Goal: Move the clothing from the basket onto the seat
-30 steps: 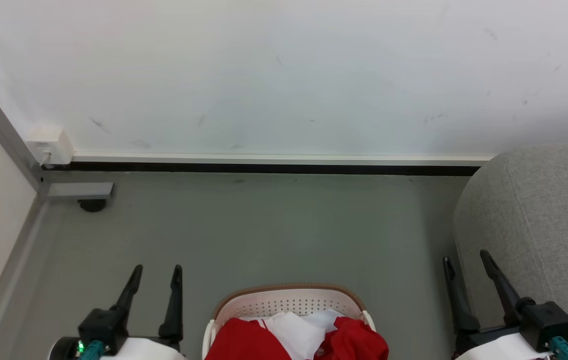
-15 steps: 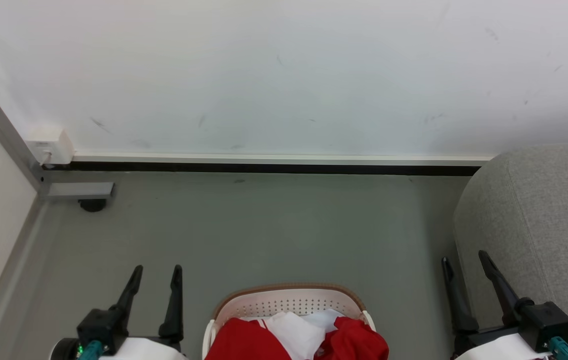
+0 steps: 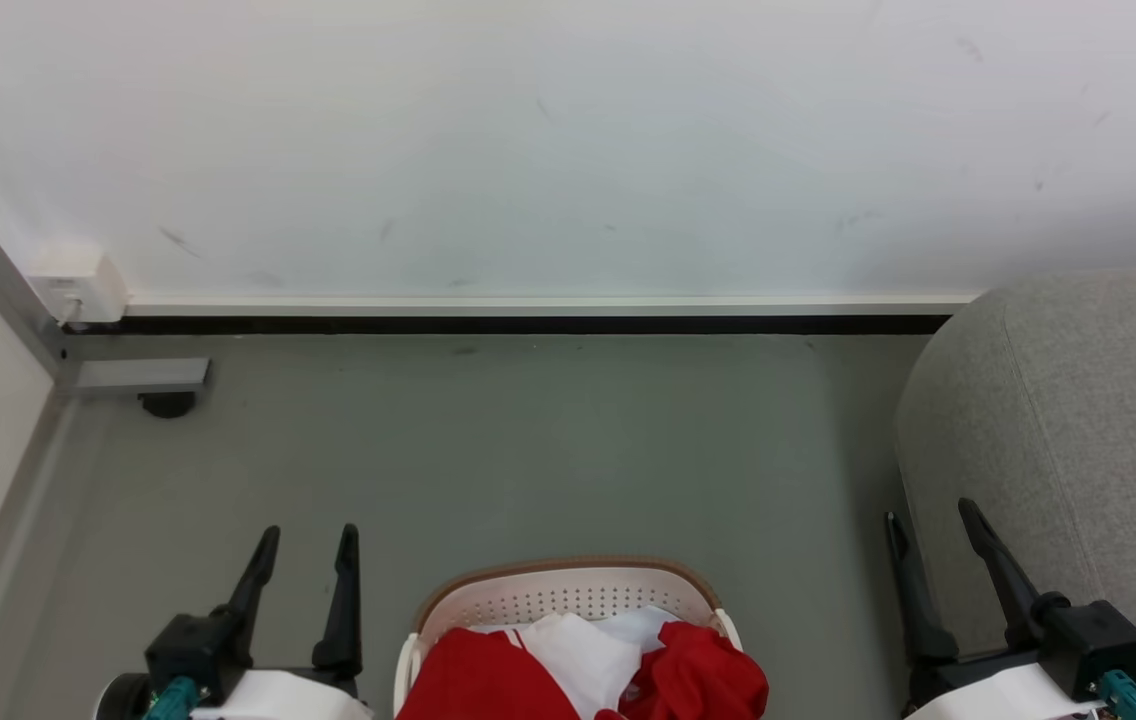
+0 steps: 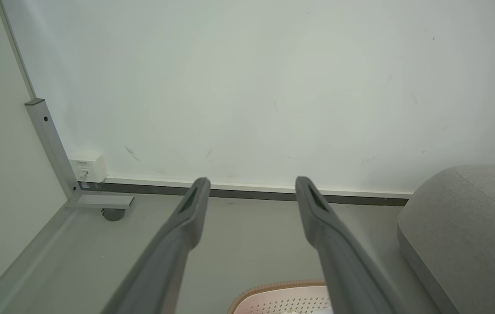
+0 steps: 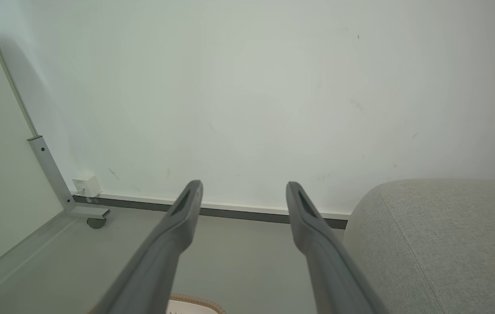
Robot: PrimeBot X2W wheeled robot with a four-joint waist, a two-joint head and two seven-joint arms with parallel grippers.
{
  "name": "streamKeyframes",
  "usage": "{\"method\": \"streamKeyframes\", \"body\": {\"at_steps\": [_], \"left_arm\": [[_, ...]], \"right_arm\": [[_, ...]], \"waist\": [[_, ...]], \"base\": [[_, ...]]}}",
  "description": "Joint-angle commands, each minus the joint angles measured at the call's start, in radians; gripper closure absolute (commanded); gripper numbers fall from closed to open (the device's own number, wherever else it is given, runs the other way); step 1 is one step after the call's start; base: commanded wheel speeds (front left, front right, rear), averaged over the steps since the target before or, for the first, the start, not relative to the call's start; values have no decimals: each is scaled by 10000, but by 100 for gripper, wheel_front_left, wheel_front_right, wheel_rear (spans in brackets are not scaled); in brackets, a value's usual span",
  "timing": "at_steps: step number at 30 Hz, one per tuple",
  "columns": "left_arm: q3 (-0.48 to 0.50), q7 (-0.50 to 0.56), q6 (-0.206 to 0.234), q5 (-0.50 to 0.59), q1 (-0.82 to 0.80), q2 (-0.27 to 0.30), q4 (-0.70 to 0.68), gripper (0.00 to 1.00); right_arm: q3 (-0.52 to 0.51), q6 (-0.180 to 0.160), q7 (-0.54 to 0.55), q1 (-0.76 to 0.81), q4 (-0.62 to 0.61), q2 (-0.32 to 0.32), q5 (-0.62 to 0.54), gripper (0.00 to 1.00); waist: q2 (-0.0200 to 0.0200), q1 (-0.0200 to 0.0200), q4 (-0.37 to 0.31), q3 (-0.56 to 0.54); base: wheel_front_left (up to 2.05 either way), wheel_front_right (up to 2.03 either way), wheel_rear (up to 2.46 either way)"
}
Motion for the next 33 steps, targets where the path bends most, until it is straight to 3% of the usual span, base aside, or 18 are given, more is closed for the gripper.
{"method": "streamKeyframes", "body": {"at_steps": [1,9,20,33], "left_arm": [[53,-11,24,-65,-123,27,-19,0],[118,-9,15,17,-257,28,47,0],[145,-9,-387,668,-865,144,929,0],[-644,-9,-824,1157,-2691,808,4338,0]], "right_arm": [[-24,-21,-30,-164,-12,-33,22,0],[-64,-21,-18,-346,-81,-32,180,0],[-155,-21,-18,-787,-223,-32,444,0],[-200,-21,-16,-1647,-614,-27,957,0]], "waist": [[0,0,-54,67],[0,0,-484,484],[0,0,-1418,1533],[0,0,-2743,3473]], "base": [[0,0,0],[0,0,0],[0,0,0],[0,0,0]]}}
